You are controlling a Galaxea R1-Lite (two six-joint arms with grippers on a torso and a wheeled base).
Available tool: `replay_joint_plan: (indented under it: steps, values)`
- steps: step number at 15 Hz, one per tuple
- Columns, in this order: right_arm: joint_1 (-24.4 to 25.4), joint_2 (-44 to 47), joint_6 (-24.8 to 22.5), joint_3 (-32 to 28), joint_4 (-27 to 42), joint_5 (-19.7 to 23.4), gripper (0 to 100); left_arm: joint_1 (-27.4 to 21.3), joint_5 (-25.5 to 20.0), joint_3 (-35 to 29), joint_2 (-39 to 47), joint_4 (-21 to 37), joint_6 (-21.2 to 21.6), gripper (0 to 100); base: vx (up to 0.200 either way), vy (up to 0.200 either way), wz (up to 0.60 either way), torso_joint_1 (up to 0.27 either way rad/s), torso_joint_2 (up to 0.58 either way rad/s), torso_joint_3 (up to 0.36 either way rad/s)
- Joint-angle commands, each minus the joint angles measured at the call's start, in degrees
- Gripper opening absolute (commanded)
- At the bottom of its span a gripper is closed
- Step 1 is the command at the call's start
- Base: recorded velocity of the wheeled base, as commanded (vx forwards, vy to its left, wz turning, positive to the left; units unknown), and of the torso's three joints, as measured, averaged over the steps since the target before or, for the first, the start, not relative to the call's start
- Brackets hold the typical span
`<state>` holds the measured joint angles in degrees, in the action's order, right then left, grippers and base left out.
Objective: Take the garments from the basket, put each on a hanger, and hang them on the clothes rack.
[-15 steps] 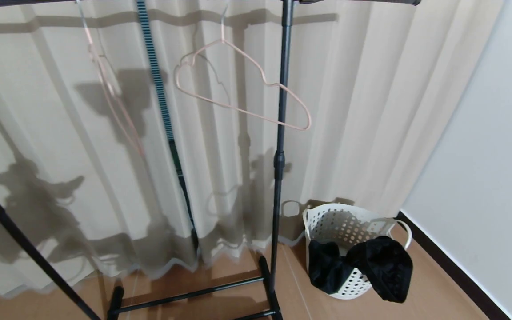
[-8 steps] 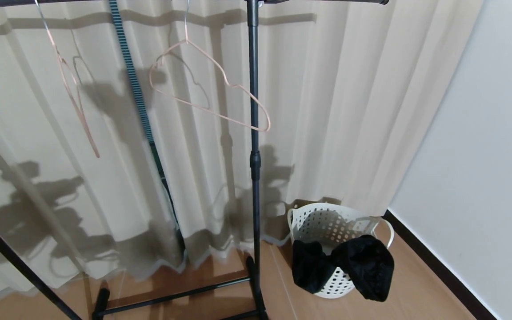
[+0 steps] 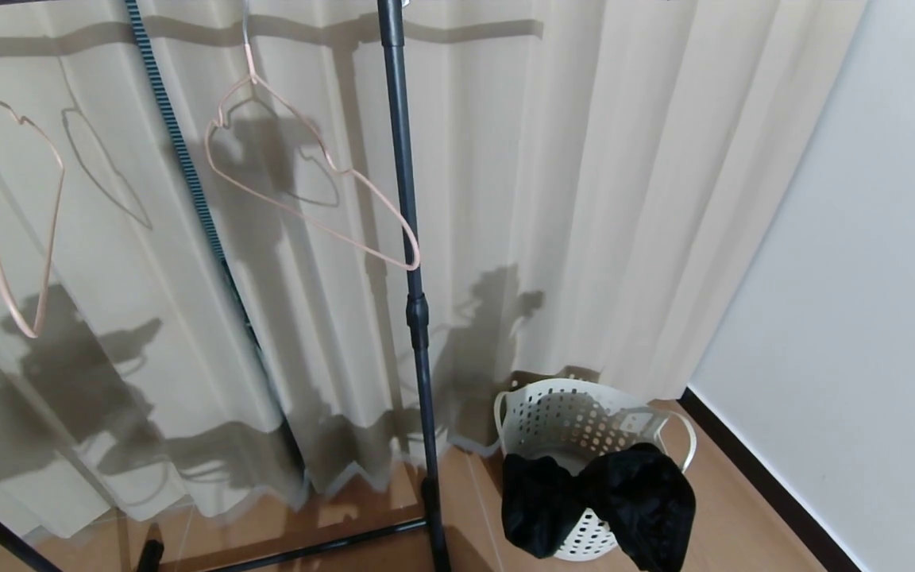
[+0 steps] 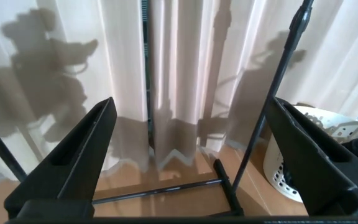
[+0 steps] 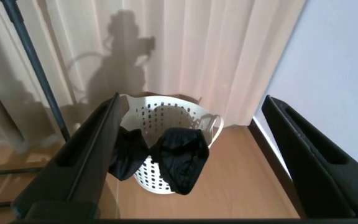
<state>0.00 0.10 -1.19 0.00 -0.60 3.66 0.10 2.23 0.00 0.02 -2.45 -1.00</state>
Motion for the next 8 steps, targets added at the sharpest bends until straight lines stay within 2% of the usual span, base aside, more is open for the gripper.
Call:
replay_joint_plan:
  steps: [1,3,8]
  values:
    - [0.0,0.0,0.0,0.0,0.0,0.0,100,0.0,0.0,0.0,0.0,0.0,0.0,100,0.0,0.0,-0.6,-0.012,0.0,0.007]
    - [0.0,0.0,0.1,0.0,0.0,0.0,100,0.0,0.1,0.0,0.0,0.0,0.1,100,0.0,0.0,-0.6,-0.002,0.0,0.0]
    - [0.0,0.0,0.1,0.0,0.0,0.0,100,0.0,0.1,0.0,0.2,0.1,0.4,100,0.0,0.0,0.0,0.0,0.0,0.0]
